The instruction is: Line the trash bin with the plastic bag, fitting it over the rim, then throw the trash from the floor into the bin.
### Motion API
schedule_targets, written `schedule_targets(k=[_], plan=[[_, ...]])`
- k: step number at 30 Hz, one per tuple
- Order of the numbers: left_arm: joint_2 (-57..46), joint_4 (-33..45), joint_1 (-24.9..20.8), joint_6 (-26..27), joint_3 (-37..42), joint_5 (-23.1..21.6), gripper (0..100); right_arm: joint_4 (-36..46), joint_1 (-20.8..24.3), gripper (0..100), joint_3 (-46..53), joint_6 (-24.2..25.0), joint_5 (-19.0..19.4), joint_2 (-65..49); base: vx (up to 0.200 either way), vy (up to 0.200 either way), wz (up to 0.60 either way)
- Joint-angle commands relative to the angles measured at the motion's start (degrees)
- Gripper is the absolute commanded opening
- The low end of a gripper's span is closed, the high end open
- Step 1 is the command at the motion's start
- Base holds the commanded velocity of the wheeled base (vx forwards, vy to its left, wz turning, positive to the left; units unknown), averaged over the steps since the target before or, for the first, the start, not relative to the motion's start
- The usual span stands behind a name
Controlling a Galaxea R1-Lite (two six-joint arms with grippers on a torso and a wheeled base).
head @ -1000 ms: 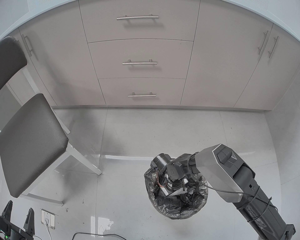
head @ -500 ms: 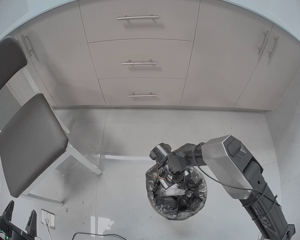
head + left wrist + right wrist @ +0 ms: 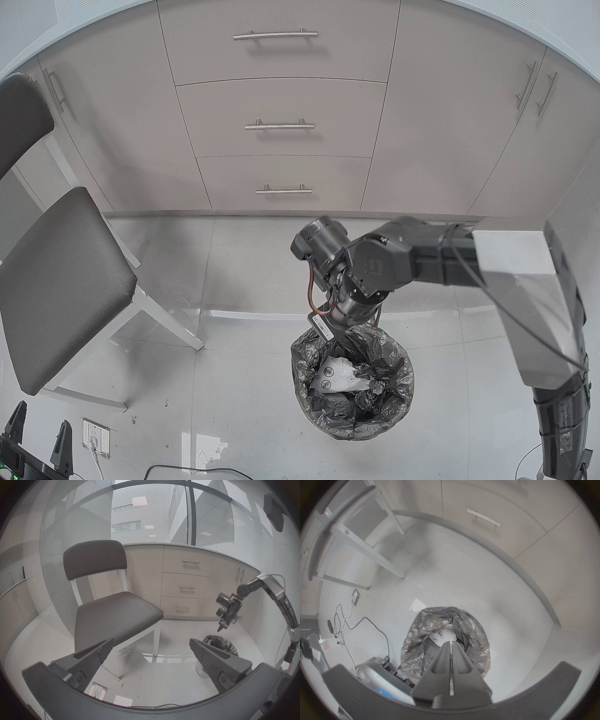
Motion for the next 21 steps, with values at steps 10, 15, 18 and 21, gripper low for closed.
schedule_targets(k=[10,15,18,21], plan=[[-1.73,0.15,0.49,-0.35,-0.09,0.10,100,12.02,7.79,0,-0.01,-7.54,-4.29,-32.50,0.000,0.000,0.00],[-1.56,0.15,0.31,1.59,0.44,-1.21,100,14.83,11.48,0,-0.01,-11.85,-7.81,-40.14,0.000,0.000,0.00],[-1.56,0.24,0.31,3.17,0.53,-2.27,100,14.92,11.22,0,-0.01,-13.43,-9.92,-44.01,0.000,0.000,0.00],[-1.47,0.33,0.31,2.99,0.53,-2.36,100,15.10,9.81,0,-0.01,-13.43,-10.01,-47.18,0.000,0.000,0.00]])
